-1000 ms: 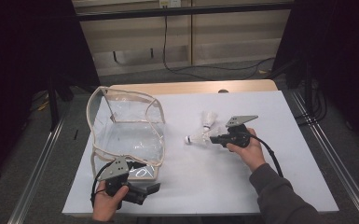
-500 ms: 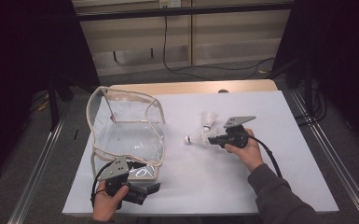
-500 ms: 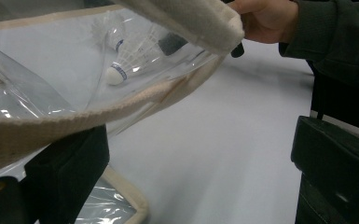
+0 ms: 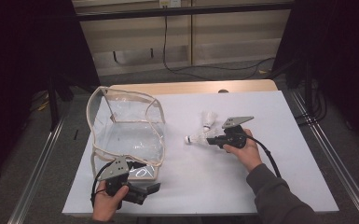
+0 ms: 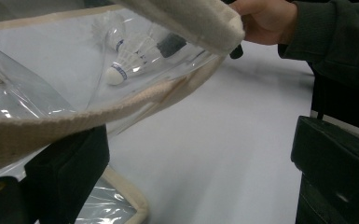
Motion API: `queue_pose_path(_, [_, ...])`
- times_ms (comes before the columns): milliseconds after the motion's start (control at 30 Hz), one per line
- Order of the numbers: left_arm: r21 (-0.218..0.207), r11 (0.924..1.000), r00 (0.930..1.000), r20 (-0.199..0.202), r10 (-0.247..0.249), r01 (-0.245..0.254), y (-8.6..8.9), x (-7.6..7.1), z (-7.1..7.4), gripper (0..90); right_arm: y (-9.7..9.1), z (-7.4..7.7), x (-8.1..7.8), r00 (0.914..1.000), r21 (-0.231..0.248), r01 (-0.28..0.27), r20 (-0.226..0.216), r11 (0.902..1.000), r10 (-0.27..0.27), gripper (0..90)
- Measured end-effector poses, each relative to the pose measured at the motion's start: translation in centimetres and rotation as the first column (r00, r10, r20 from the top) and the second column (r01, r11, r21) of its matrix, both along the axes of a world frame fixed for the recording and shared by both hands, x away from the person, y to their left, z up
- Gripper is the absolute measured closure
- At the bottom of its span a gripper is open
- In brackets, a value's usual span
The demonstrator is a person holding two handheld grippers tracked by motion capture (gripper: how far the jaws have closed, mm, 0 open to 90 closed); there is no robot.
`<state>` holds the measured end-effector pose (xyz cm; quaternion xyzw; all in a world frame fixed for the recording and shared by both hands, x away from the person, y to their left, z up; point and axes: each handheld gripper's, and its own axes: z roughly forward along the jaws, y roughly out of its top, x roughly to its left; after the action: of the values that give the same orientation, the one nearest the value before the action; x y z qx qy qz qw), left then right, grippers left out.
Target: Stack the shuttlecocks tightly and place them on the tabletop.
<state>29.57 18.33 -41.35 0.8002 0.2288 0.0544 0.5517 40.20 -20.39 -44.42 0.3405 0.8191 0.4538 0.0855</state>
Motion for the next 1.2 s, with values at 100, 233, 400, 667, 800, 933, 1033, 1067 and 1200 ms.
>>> queue_pose_path(100, [0.000,1.0000,1.0000,-0.001,0.000,0.000,0.00,-0.01,0.01,4.4,0.15,-0.02,0.05,1.0000,0.003,-0.004,0.001,1.0000,0.004,89.0])
queue_pose_path(233, [0.000,1.0000,1.0000,-0.001,-0.001,0.001,0.01,-0.01,0.01,4.4,0.29,-0.01,0.10,1.0000,0.004,-0.007,0.001,1.0000,0.007,89.0])
queue_pose_path(400, [0.000,1.0000,1.0000,0.000,-0.001,0.001,0.00,-0.01,0.00,4.4,0.44,-0.07,0.16,1.0000,0.001,-0.010,0.001,1.0000,0.010,89.0])
queue_pose_path(667, [-0.001,1.0000,1.0000,0.000,-0.001,0.001,0.01,-0.01,-0.01,4.4,0.75,-0.24,0.21,0.9999,-0.003,-0.013,-0.004,0.9999,0.013,89.0])
queue_pose_path(800, [-0.002,1.0000,1.0000,-0.001,0.000,0.000,-0.01,-0.03,-0.01,4.4,0.80,-0.33,0.24,0.9998,-0.002,-0.017,-0.004,0.9999,0.017,89.0])
queue_pose_path(933, [-0.002,1.0000,1.0000,0.000,0.000,0.000,-0.01,-0.02,-0.01,4.4,0.82,-0.35,0.29,0.9998,-0.001,-0.017,-0.004,0.9999,0.017,89.0])
queue_pose_path(1033, [-0.001,1.0000,1.0000,0.001,-0.001,0.001,0.00,-0.01,-0.01,4.4,0.82,-0.37,0.33,0.9998,-0.004,-0.019,-0.004,0.9998,0.019,89.1])
queue_pose_path(1067, [-0.001,1.0000,1.0000,0.000,-0.001,0.001,0.00,-0.01,-0.01,4.4,0.81,-0.37,0.34,0.9998,-0.005,-0.019,-0.006,0.9998,0.019,89.1])
queue_pose_path(1200, [-0.005,1.0000,1.0000,-0.001,0.001,-0.001,-0.02,-0.02,-0.02,4.4,0.85,-0.38,0.38,0.9998,-0.008,-0.018,-0.002,0.9998,0.018,89.1])
